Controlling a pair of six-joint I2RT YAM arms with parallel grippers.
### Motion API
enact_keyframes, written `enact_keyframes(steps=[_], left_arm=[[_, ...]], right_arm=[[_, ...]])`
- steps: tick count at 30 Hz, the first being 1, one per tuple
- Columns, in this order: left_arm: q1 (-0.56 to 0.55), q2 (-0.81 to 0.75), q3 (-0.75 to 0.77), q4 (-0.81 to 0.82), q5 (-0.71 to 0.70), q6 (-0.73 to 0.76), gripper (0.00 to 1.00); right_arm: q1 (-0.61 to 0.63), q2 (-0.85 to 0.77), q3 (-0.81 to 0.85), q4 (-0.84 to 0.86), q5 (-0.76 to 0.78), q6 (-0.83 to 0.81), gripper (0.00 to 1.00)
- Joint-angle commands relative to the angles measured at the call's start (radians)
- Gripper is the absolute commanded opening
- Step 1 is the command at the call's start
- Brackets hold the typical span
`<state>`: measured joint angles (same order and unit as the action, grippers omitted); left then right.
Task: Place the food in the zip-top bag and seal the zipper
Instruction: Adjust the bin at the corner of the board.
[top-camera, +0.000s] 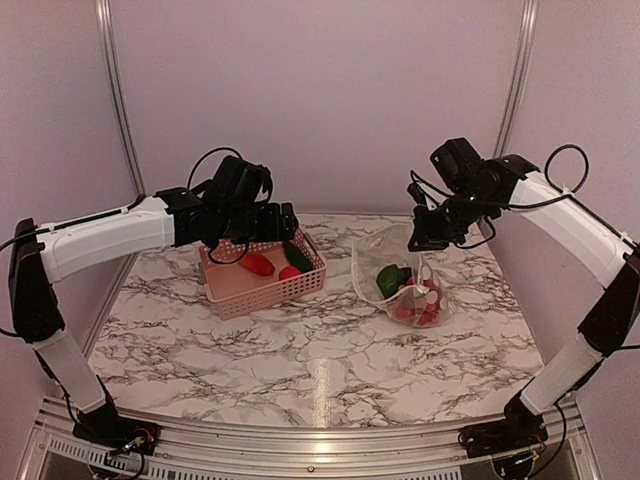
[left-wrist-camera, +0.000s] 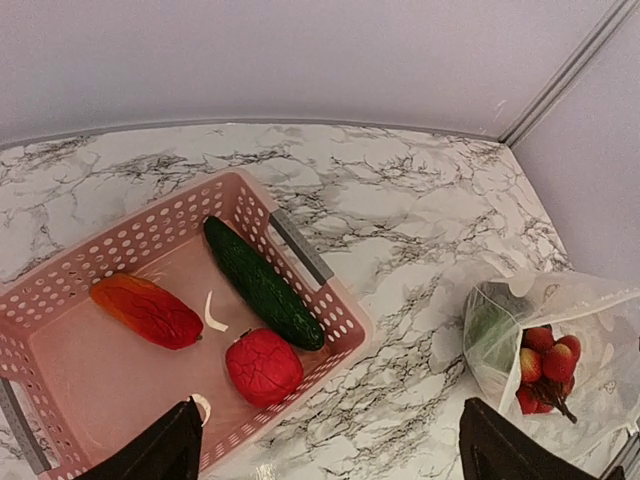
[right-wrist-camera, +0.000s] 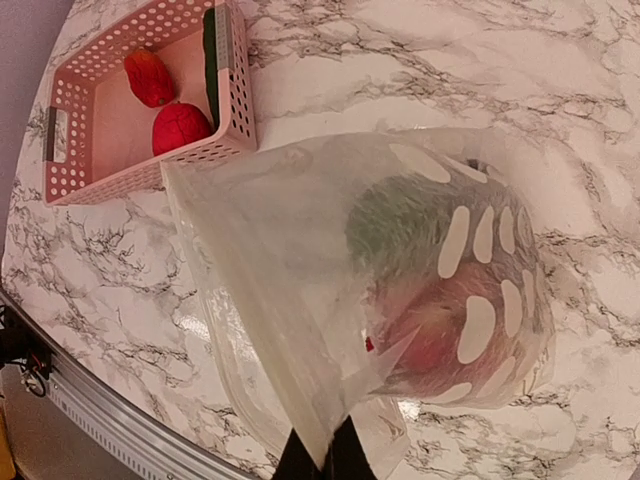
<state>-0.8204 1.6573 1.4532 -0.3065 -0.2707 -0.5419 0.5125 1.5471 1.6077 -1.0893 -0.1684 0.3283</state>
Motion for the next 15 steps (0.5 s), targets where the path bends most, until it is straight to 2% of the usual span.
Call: enact_keyframes(steps=[1, 4, 11, 15], left_arm=[[0.080, 0.128, 0.066, -0.158, 0.098, 0.000, 0.82], [0.093, 0.210, 0.110, -0.191, 0.149, 0.024, 0.70], [0.093, 0.320, 0.133, -0.248, 0.227, 0.053, 0.68], [0.093, 0.290, 0.055, -0.185, 0.321, 0.064, 0.65]], right_arm=[[0.000, -0.014, 0.040, 0.025, -0.023, -0.005, 0.00], [-0.001, -0.031, 0.023, 0.025, -0.019, -0.006, 0.00], [0.000, -0.064, -0.021, 0.030, -0.032, 0.003, 0.00], [-0.001, -0.073, -0.040, 0.030, -0.036, 0.003, 0.00]])
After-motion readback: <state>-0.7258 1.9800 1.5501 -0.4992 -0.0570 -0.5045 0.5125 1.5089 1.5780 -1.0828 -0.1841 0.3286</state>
